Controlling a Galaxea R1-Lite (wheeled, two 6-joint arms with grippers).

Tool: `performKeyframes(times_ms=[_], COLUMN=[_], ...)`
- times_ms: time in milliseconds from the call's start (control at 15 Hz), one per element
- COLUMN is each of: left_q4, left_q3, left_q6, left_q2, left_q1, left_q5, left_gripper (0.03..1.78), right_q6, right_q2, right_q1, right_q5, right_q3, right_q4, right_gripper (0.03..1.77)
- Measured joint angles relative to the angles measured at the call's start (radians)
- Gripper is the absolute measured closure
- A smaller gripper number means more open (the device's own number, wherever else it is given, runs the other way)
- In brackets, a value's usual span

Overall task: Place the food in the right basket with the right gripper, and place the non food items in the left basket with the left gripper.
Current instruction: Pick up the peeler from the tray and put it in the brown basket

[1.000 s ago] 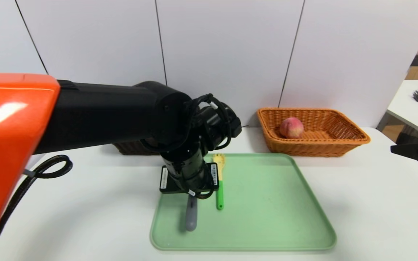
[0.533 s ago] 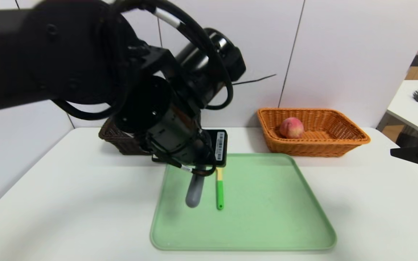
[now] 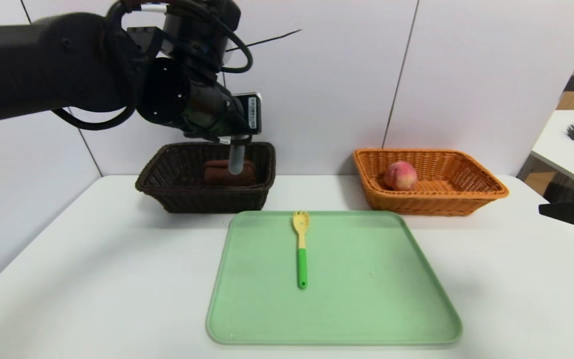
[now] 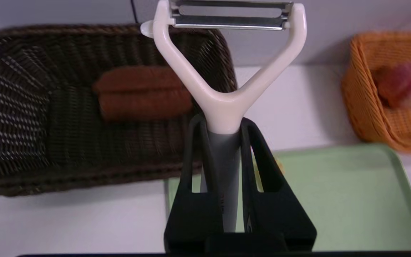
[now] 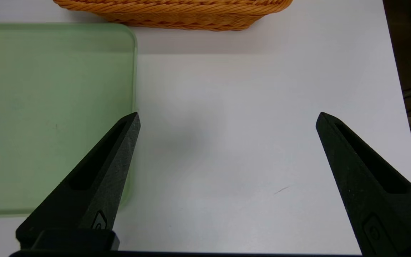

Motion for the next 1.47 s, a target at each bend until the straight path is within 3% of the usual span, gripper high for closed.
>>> performKeyframes(times_ms=[133, 467, 867, 1467], left_q4=[-0.088, -0.111, -0.224, -0.233], left_q3=[0.002, 0.010, 0.010, 0.012], left_q6=[0.001, -0.016, -0.018, -0.050], left_q2=[0.033, 0.109, 0.200, 0.290], left_q1=[0.072, 0.191, 0.307, 0.355], left_q5=[-0.001, -0.002, -0.021, -0.047], left_gripper=[1.61, 1.61, 1.61, 1.61], right_q6=[0.001, 0.002, -0.005, -0.023], right_q2=[-0.003, -0.003, -0.005, 0.005], right_q1=[0.000, -0.001, -0.020, -0.029], right_q5=[-0.003, -0.005, 0.000, -0.012], right_q3=[0.002, 0.000, 0.011, 0.000], right_q4=[-0.001, -0.011, -0.006, -0.003], right_gripper=[0.10, 0.10, 0.10, 0.10])
